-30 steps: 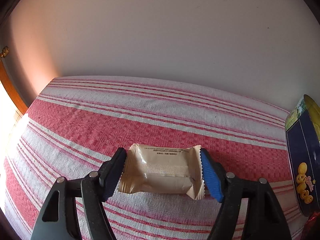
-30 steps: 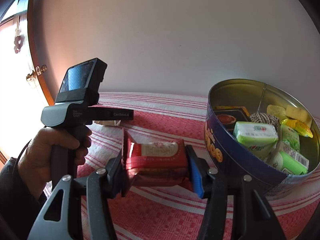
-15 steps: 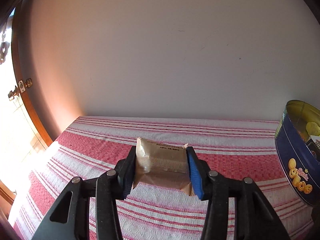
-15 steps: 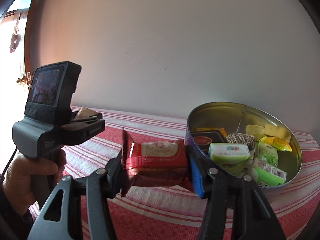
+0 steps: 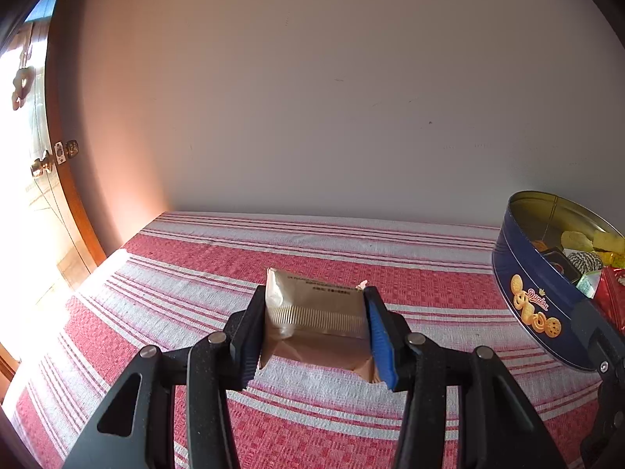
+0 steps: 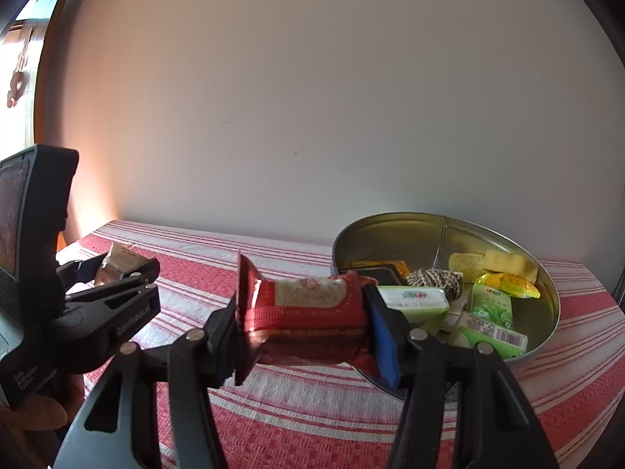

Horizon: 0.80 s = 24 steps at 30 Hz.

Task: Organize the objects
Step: 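Carry the cream pastry and red packet over the tin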

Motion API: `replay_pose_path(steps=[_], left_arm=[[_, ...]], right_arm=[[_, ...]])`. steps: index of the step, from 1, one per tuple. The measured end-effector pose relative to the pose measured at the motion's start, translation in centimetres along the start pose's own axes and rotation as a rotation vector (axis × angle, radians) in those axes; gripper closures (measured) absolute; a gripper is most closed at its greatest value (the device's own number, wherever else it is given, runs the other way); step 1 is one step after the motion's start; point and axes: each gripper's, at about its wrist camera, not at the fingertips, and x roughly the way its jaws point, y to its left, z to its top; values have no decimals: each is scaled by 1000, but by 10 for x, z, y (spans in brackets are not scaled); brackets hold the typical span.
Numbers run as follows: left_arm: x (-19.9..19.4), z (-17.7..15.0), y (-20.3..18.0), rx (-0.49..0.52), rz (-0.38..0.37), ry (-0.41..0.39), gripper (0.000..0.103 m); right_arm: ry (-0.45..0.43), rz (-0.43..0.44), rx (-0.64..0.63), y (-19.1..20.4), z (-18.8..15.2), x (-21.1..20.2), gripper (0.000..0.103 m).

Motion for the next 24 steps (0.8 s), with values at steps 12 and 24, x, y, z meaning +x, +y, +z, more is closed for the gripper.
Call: replay_pose_path(steps=[12, 24], left_arm=[[-34, -20, -15, 2, -29, -26, 53], [-55, -31, -37, 10, -59, -30, 53]], right_arm=[[6, -24, 5, -16, -11, -24, 46], [22, -29, -5, -35, -22, -36, 46]])
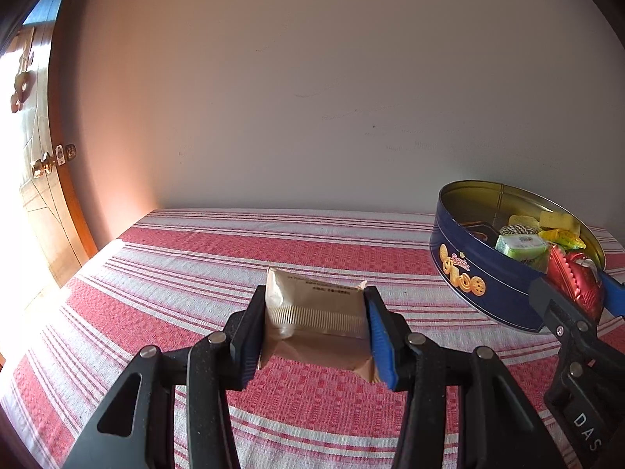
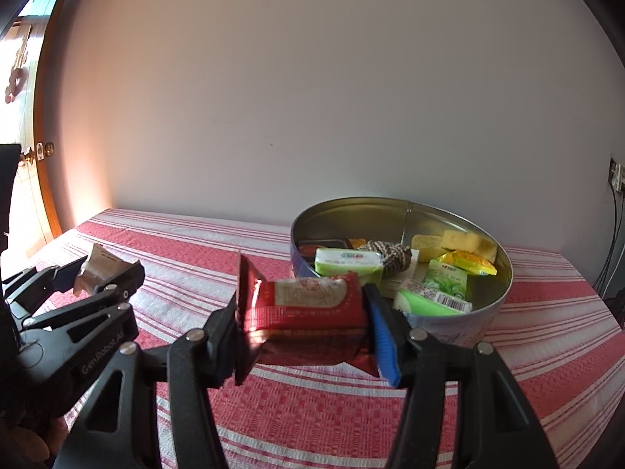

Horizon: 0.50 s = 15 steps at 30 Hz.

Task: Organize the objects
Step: 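Carry the cream pastry and red packet over the tin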

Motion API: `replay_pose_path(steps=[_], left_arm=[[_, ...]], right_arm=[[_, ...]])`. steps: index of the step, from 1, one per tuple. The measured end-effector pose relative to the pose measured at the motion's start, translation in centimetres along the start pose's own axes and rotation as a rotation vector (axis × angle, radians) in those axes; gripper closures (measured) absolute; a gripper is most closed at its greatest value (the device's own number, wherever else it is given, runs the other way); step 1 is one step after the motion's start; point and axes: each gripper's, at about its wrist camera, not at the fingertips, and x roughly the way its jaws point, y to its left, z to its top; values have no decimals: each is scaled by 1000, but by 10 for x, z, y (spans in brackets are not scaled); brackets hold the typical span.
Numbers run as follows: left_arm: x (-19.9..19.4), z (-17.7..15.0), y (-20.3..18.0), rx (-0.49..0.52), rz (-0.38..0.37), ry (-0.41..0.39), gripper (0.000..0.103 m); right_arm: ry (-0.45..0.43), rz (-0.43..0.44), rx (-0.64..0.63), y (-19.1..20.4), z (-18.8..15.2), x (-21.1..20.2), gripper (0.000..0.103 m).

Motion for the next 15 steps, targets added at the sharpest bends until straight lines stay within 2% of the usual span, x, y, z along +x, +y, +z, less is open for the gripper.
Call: replay_pose_path(steps=[9, 15], left_arm=[[-8, -3, -25, 11, -41, 15, 53], [-10, -3, -47, 4, -98, 30, 53]], right_arm=[[-9, -30, -5, -30, -7, -14, 46], [-35, -65, 12, -53, -9, -24, 46]])
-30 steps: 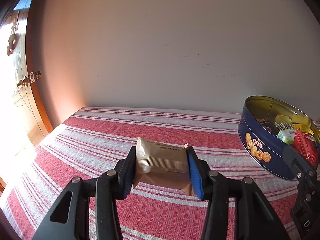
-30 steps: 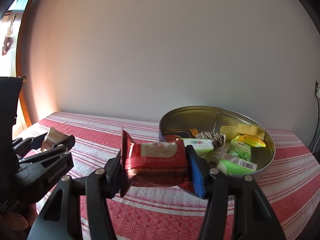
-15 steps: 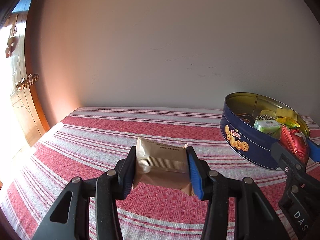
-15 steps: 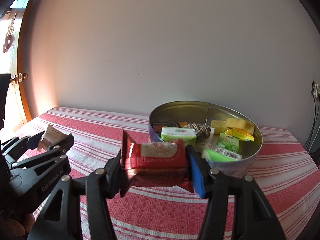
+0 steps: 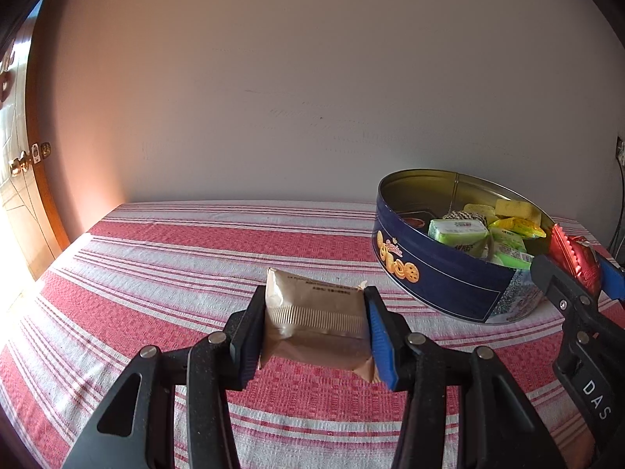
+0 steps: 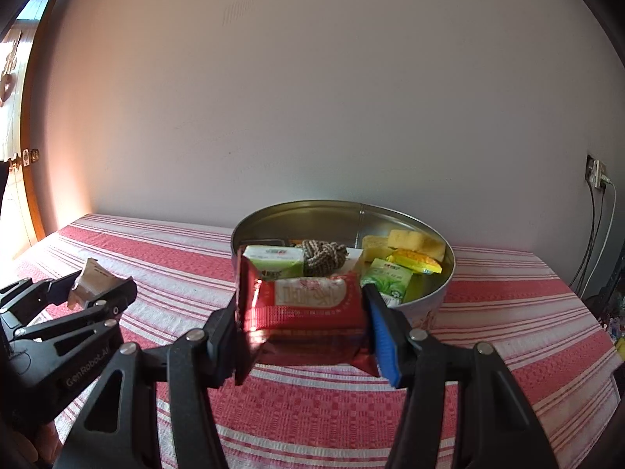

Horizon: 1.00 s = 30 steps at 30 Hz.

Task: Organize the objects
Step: 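Carry the cream pastry and red packet over the tin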

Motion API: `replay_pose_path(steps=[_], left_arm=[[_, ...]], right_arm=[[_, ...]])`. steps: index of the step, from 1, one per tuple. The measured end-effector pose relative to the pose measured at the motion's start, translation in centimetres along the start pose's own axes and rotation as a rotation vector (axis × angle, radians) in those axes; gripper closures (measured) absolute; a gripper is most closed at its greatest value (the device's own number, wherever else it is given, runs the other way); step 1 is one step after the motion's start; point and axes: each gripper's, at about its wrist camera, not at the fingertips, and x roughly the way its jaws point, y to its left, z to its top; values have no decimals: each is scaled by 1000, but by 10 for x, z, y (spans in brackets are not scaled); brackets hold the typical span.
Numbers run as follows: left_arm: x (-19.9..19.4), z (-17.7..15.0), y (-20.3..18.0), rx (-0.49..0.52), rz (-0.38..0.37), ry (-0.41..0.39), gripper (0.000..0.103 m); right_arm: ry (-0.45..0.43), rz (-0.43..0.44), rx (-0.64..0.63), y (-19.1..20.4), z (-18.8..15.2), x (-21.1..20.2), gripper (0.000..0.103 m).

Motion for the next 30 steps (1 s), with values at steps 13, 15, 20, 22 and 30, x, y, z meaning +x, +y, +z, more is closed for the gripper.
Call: replay_pose_path(steps=[13, 15, 20, 22, 30], left_arm=[[-9, 18, -44, 11, -93, -54, 53], [-11, 24, -49, 6, -116, -74, 53], [-10, 40, -68, 24, -138, -102, 53], [-7, 45, -75, 25, -149, -108, 53], [16, 65, -101, 23, -189, -101, 53]], right_arm=[[-51, -104, 41, -54, 8, -5, 46], [-57, -111, 58, -62, 11, -4, 46], [-72, -143, 76, -82, 18, 3, 46], [-75, -161, 79, -87, 20, 6, 46], [-77, -209, 93, -108, 34, 30, 46]])
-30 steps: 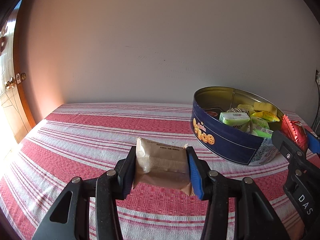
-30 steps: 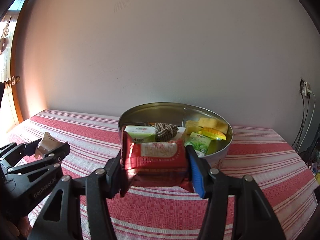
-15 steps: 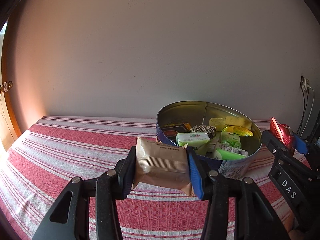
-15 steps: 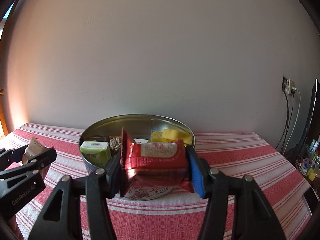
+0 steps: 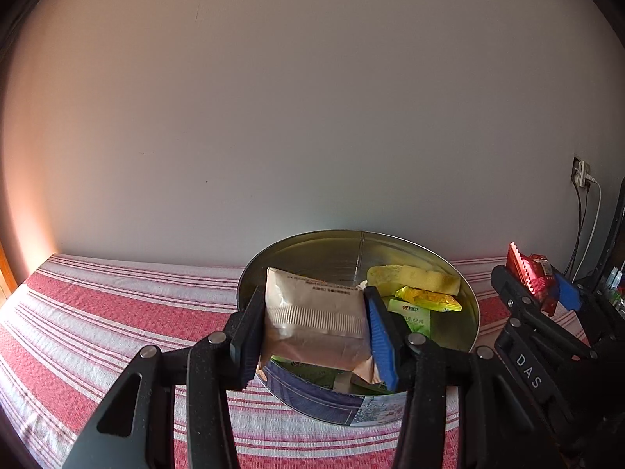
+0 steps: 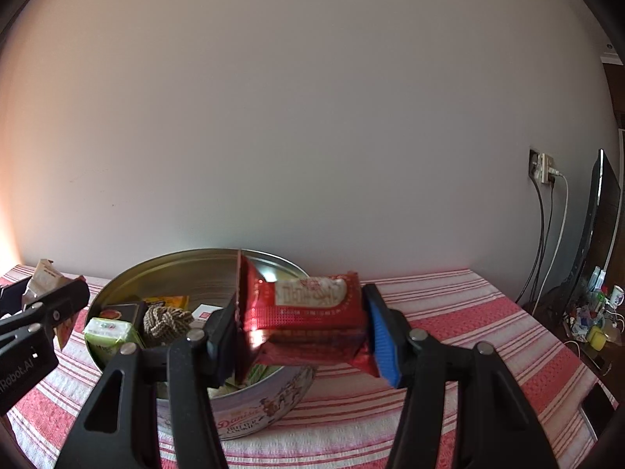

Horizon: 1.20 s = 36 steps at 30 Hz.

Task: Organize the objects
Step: 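Carry the cream pastry and red packet over the tin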

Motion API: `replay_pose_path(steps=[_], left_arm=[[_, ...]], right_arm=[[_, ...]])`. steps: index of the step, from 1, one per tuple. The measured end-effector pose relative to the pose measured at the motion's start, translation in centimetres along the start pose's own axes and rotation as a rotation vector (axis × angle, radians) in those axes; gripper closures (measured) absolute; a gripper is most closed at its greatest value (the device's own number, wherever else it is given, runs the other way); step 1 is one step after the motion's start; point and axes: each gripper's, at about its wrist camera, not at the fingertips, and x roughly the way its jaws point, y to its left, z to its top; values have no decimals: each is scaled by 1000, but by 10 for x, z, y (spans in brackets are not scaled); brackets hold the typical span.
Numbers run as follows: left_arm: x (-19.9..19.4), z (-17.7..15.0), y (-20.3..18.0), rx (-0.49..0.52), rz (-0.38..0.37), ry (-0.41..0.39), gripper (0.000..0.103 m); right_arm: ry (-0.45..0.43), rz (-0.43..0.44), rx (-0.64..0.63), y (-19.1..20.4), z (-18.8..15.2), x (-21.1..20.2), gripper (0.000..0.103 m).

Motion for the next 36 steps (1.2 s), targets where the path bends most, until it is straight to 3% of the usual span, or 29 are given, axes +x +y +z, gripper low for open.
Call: replay_pose_path(steps=[9, 20, 30, 36], left_arm=[[46, 12, -10, -17, -13, 44, 53], [86, 14, -3, -20, 18, 96, 53], [101, 11, 6, -13, 61, 123, 53], [99, 10, 13, 0, 86, 118, 53]], right_arm=[[10, -36, -41, 6, 8, 41, 46], [81, 15, -70, 15, 4, 79, 46], [189, 84, -72, 16, 1, 115, 46], [207, 104, -88, 21, 0, 120, 46]])
